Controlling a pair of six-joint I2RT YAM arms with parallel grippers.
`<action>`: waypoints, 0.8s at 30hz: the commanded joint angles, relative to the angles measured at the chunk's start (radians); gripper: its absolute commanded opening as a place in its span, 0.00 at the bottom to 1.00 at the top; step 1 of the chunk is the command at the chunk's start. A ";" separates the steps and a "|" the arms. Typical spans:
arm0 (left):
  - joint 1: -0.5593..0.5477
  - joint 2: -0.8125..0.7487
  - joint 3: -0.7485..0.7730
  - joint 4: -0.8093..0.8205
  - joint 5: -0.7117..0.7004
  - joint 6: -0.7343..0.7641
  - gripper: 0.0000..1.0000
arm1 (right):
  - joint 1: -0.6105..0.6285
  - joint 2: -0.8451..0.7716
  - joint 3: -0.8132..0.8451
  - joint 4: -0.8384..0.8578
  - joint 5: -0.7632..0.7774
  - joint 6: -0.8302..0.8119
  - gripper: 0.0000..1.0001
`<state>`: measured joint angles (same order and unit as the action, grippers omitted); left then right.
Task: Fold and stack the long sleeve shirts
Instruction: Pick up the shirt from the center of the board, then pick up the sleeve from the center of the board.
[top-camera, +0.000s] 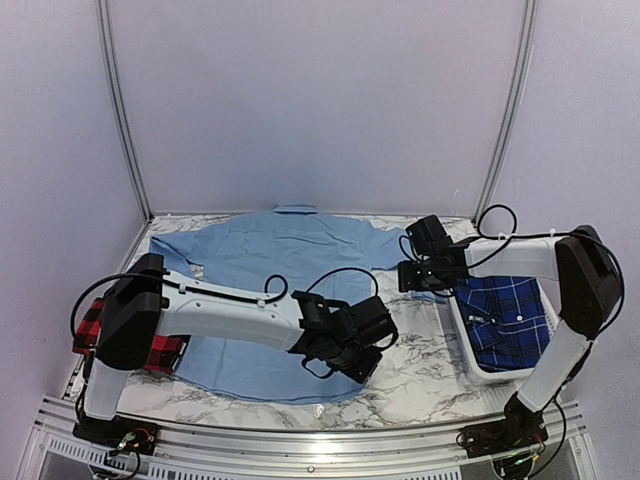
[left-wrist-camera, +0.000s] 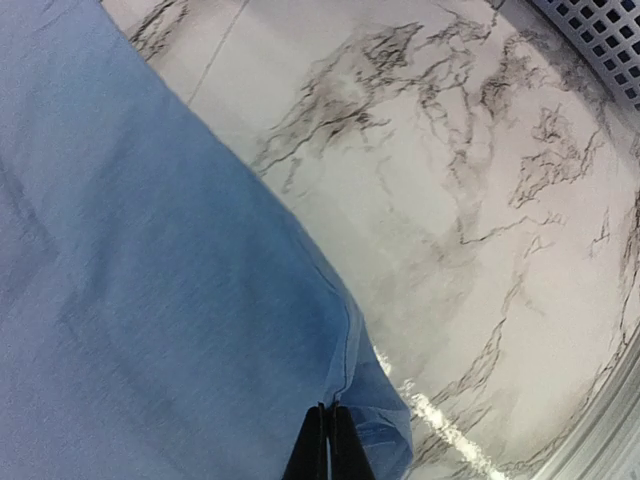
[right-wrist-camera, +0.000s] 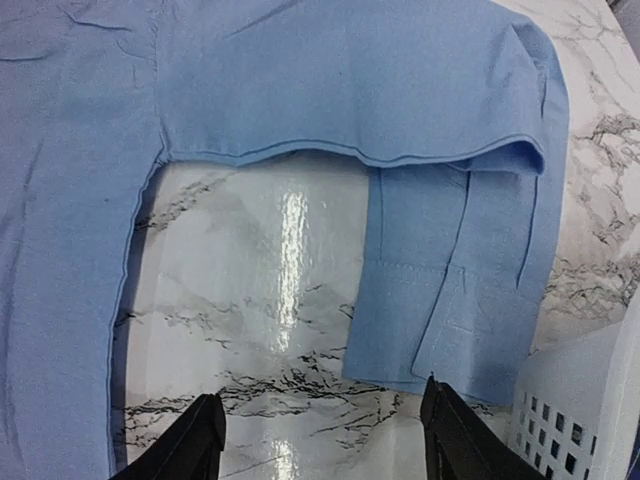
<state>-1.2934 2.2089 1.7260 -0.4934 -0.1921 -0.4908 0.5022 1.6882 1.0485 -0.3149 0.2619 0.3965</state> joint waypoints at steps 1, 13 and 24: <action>0.059 -0.136 -0.133 0.077 0.007 -0.021 0.00 | 0.012 0.040 -0.019 0.001 0.048 0.045 0.62; 0.104 -0.208 -0.282 0.177 0.110 -0.025 0.00 | 0.013 0.218 0.043 0.026 0.239 0.095 0.55; 0.115 -0.209 -0.279 0.184 0.134 -0.014 0.00 | 0.008 0.286 0.033 0.071 0.232 0.128 0.35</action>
<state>-1.1854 2.0415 1.4502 -0.3325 -0.0776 -0.5125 0.5072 1.9255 1.0954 -0.2390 0.5179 0.5022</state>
